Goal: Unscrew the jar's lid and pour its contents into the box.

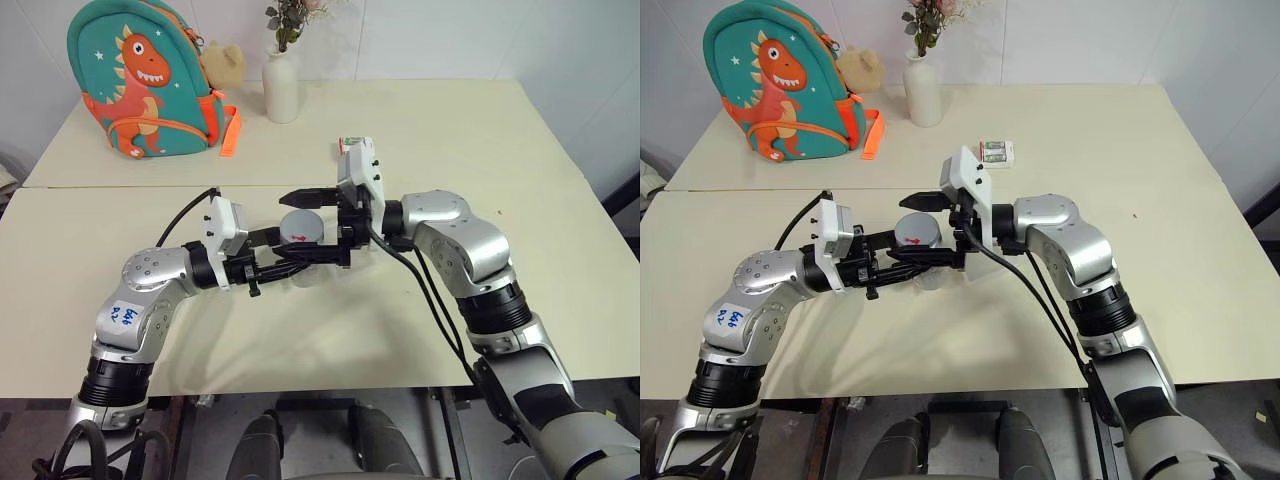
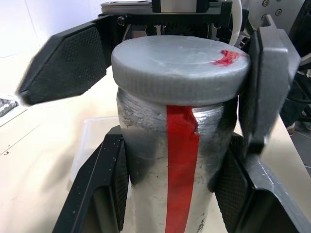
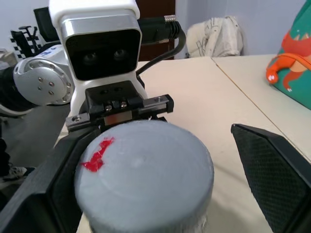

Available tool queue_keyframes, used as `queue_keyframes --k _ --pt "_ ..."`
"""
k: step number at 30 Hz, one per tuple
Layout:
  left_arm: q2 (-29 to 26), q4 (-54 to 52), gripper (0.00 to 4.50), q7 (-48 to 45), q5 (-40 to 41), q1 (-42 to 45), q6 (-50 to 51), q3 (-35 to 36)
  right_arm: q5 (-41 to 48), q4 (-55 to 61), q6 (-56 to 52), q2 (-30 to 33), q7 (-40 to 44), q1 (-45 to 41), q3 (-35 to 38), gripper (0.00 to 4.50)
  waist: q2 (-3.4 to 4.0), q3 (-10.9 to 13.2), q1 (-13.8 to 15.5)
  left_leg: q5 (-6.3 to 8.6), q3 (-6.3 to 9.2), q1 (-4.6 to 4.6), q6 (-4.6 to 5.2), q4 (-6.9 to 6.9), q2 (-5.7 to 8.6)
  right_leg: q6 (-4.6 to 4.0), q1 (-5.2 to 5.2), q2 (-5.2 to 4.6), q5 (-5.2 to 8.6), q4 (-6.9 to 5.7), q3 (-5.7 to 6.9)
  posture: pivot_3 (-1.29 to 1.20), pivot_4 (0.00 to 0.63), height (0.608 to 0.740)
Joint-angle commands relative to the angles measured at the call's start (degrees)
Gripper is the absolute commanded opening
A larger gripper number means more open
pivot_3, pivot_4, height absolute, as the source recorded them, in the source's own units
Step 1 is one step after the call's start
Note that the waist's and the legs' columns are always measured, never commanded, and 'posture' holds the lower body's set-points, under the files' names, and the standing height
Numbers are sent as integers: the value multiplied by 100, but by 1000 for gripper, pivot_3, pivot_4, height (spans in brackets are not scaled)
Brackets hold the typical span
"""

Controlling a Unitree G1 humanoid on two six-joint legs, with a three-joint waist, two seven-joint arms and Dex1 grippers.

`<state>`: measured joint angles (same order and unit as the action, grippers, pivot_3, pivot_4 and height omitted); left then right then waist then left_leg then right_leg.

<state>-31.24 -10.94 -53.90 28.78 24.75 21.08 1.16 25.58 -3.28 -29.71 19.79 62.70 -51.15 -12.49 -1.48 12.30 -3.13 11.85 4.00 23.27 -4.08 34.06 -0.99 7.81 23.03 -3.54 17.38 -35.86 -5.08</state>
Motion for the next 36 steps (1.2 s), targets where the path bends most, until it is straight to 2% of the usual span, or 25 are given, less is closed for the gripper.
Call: queue_keyframes --k 1,11,18,24,36 --pt "-38 -286 1983 -146 75 -63 -161 26 67 -119 139 328 -3 -148 563 4486 0 0 -4 0 0 0 0 0 0 0 0 0 0 0 0 0 150 740" --pt "-69 -260 1983 -212 118 -146 -207 141 305 -456 104 1001 322 10 900 4486 0 0 13 0 -2 1 0 0 2 0 0 -2 0 3 -1 0 150 740" --pt "-150 -205 1983 -247 100 -213 -206 257 548 -244 -190 1297 758 247 997 4486 0 0 -14 1 -3 0 1 -2 -2 -2 0 4 1 3 -2 0 150 740" --pt "-164 -160 1983 -198 78 -159 -220 250 868 356 -483 955 614 199 945 4486 0 0 -13 1 -3 0 1 0 -2 -2 1 3 1 1 -3 0 150 740" --pt "-113 -188 1983 -107 88 -106 -196 194 757 988 -929 258 -180 92 492 4486 0 0 2 0 -3 1 1 0 -2 -2 2 2 1 0 -3 0 150 740"
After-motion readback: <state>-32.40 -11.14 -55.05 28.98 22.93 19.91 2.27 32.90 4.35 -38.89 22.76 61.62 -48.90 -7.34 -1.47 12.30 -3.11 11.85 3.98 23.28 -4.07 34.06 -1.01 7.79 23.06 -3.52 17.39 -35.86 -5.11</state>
